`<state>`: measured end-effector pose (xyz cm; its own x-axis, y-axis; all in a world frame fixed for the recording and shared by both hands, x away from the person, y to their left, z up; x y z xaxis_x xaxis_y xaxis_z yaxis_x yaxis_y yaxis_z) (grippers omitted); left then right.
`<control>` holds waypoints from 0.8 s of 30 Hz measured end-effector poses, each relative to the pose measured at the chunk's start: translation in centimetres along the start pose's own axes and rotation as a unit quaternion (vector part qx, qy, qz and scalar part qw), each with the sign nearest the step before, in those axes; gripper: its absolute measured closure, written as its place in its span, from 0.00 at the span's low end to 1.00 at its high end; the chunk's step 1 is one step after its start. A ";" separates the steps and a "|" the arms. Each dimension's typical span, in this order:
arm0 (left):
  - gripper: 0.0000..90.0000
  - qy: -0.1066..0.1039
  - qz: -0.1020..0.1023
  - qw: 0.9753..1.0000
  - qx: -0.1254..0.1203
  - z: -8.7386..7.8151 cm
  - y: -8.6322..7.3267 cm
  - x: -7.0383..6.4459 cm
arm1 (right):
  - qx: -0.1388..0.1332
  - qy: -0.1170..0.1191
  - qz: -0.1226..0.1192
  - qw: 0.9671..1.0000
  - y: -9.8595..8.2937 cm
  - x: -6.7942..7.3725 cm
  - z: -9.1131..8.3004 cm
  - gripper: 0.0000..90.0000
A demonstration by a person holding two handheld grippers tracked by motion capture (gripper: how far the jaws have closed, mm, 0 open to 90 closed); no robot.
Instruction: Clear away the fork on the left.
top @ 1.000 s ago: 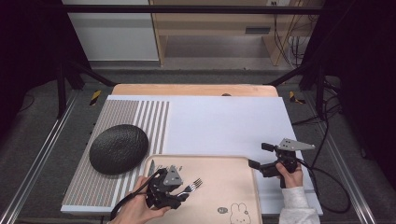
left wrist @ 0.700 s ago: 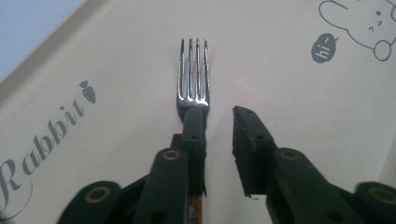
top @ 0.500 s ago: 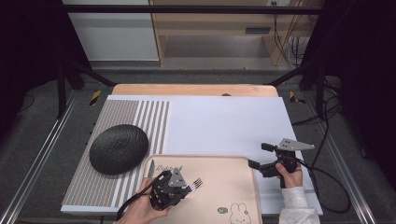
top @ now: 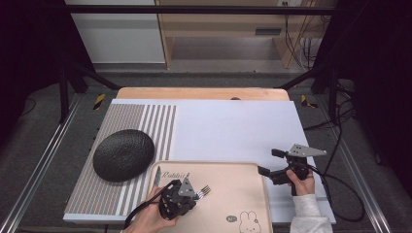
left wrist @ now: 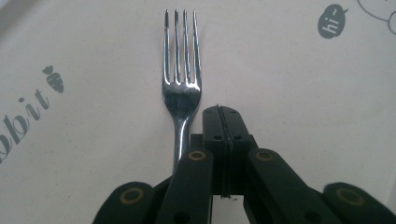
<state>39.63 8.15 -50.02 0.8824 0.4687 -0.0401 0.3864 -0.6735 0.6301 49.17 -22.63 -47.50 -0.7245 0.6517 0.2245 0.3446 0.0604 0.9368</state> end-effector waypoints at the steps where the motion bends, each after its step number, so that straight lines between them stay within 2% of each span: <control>1: 1.00 0.000 0.000 1.000 0.001 0.0 0.0 0.0 | 0.000 0.000 0.000 1.000 0.0 0.0 0.0 0.00; 14: 1.00 0.009 0.010 1.000 0.008 0.2 -0.5 0.5 | 0.001 0.000 0.000 1.000 0.0 0.0 0.0 0.00; 24: 1.00 0.022 0.008 1.000 0.006 0.1 -0.6 1.3 | 0.003 0.000 0.000 1.000 -0.1 0.0 0.0 0.00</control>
Point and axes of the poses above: each handheld gripper's, and its own axes: z roughly forward along the jaws, y roughly out of its top, x roughly to its left, the point moved 6 cm from there along z, roughly forward along the jaws, and after that the axes turned 7 degrees about -x, right-handed, at the moved point
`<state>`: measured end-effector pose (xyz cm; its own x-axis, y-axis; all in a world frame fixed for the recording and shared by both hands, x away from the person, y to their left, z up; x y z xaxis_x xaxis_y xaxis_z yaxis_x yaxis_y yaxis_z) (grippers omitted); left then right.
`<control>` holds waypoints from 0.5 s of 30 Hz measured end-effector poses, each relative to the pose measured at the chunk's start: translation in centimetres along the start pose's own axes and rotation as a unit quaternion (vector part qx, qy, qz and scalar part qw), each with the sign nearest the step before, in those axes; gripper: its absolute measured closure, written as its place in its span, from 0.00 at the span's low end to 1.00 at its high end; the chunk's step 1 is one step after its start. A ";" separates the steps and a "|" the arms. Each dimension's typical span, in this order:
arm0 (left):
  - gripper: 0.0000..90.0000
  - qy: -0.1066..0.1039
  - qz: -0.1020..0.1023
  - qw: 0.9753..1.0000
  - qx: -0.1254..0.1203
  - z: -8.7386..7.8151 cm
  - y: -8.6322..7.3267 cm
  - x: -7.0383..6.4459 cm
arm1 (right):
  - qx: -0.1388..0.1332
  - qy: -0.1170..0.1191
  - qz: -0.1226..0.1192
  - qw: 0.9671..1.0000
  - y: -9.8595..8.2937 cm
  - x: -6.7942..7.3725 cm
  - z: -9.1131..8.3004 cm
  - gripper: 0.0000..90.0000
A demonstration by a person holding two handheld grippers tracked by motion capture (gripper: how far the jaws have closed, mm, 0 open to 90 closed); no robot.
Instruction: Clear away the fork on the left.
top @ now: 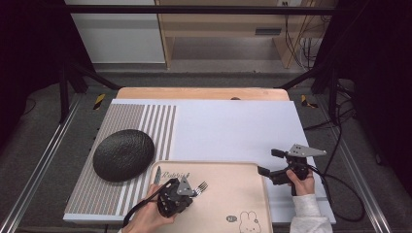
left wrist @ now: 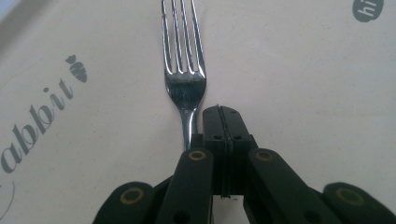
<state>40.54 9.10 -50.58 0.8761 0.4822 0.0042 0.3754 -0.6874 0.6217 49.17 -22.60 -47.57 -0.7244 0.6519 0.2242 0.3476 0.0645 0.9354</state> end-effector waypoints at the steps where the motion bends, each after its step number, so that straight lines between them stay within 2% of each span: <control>1: 1.00 0.001 -0.001 1.000 0.000 0.0 0.0 0.1 | 0.000 0.000 0.001 1.000 0.0 0.0 0.0 0.00; 15: 1.00 0.022 -0.007 1.000 -0.001 -0.3 -0.4 1.2 | 0.000 0.000 0.000 1.000 0.0 0.0 0.0 0.00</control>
Point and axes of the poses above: each handheld gripper's, and its own axes: z roughly forward along the jaws, y roughly out of its top, x roughly to its left, the point moved 6 cm from there along z, roughly forward along the jaws, and after that the axes turned 7 degrees about -x, right-handed, at the moved point
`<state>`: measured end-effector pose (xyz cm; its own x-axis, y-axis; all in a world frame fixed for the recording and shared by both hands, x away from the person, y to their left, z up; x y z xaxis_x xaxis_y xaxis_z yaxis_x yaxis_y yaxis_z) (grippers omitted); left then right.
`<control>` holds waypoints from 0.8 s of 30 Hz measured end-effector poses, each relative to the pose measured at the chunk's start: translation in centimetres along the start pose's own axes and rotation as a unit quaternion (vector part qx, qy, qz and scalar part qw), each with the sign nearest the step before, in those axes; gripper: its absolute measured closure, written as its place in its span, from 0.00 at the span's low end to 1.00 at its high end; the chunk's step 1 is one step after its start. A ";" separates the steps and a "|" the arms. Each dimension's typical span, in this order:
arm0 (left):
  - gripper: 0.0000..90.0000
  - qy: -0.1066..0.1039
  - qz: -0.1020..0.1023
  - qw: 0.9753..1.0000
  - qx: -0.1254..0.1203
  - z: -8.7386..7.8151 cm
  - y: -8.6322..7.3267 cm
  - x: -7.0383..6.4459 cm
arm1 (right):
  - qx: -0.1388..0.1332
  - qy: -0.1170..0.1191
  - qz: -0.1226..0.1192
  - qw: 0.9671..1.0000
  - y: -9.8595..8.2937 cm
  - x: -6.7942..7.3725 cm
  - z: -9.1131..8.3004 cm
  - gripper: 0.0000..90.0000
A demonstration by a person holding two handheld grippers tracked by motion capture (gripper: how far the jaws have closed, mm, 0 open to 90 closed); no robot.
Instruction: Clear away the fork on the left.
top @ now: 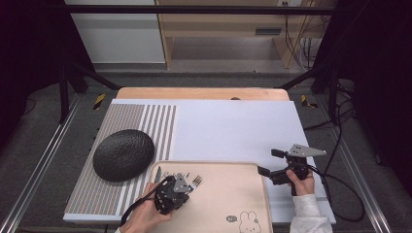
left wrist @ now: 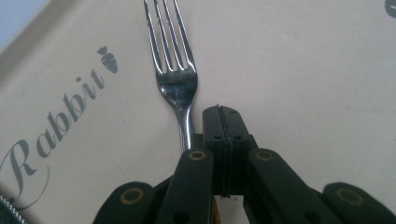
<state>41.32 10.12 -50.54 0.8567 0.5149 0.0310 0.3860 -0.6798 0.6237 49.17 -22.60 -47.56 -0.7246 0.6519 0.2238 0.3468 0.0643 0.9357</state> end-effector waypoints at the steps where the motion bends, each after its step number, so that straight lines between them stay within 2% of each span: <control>1: 1.00 0.001 0.000 1.000 0.000 0.0 0.0 0.1 | 0.000 0.000 0.000 1.000 0.0 0.0 0.0 0.00; 24: 1.00 0.022 -0.008 1.000 -0.001 -0.4 -0.8 1.1 | 0.000 0.000 0.000 1.000 0.0 0.0 0.0 0.00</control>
Point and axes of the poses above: each handheld gripper's, and its own axes: z roughly forward along the jaws, y roughly out of its top, x roughly to its left, the point moved 6 cm from there along z, roughly forward along the jaws, and after that the axes turned 7 degrees about -x, right-handed, at the moved point
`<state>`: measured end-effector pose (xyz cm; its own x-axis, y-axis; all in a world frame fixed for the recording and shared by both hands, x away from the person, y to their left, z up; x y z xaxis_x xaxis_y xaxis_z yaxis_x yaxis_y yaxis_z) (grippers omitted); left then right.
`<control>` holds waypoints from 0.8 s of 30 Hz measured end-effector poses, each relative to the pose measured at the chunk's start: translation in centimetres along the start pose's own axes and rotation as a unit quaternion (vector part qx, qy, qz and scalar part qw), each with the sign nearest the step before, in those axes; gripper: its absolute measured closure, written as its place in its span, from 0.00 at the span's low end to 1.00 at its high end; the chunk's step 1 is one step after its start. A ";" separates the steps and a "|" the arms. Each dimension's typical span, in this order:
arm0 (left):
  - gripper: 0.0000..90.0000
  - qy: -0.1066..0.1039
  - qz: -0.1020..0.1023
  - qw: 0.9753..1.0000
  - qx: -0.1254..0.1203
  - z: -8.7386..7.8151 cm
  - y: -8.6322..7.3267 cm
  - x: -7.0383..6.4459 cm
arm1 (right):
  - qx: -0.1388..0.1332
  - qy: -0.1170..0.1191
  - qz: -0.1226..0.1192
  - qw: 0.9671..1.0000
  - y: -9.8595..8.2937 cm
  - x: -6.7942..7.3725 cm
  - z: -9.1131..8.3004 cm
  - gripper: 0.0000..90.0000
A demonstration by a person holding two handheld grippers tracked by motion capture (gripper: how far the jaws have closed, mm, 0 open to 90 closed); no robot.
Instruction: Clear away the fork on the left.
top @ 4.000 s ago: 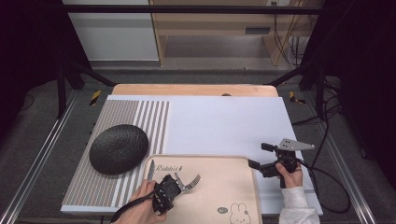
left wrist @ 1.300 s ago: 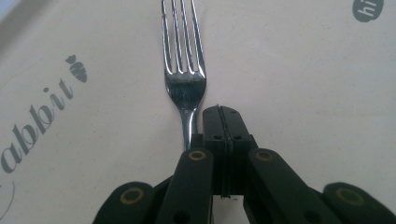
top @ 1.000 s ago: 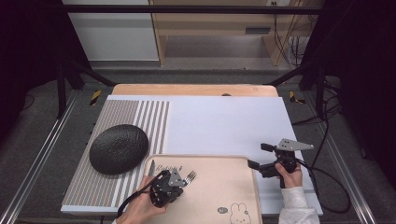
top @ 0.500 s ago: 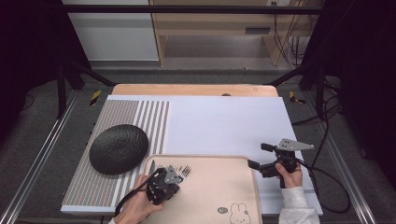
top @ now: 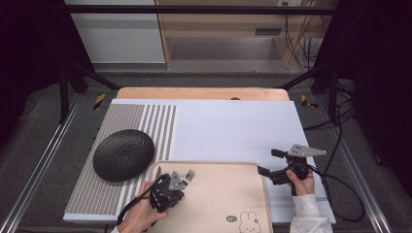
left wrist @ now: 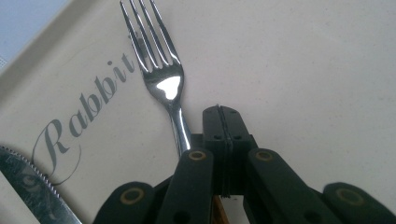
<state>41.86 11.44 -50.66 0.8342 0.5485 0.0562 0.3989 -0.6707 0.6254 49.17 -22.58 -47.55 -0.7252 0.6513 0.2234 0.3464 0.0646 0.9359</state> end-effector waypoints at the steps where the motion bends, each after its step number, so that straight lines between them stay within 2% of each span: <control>1: 1.00 0.003 0.002 1.000 0.000 0.0 0.0 0.1 | 0.000 -0.001 0.000 1.000 0.0 0.0 0.0 0.00; 24: 1.00 0.016 -0.012 1.000 -0.008 -0.9 -1.0 1.4 | 0.001 -0.001 0.000 1.000 0.0 0.0 0.0 0.00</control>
<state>42.30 13.38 -50.51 0.8117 0.5804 0.0656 0.4128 -0.6495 0.6385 49.20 -22.59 -47.59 -0.7245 0.6522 0.2231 0.3480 0.0667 0.9351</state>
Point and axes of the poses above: each handheld gripper's, and its own axes: z roughly forward along the jaws, y roughly out of its top, x roughly to its left, the point moved 6 cm from there along z, roughly forward along the jaws, and after that the axes turned 7 degrees about -x, right-handed, at the moved point
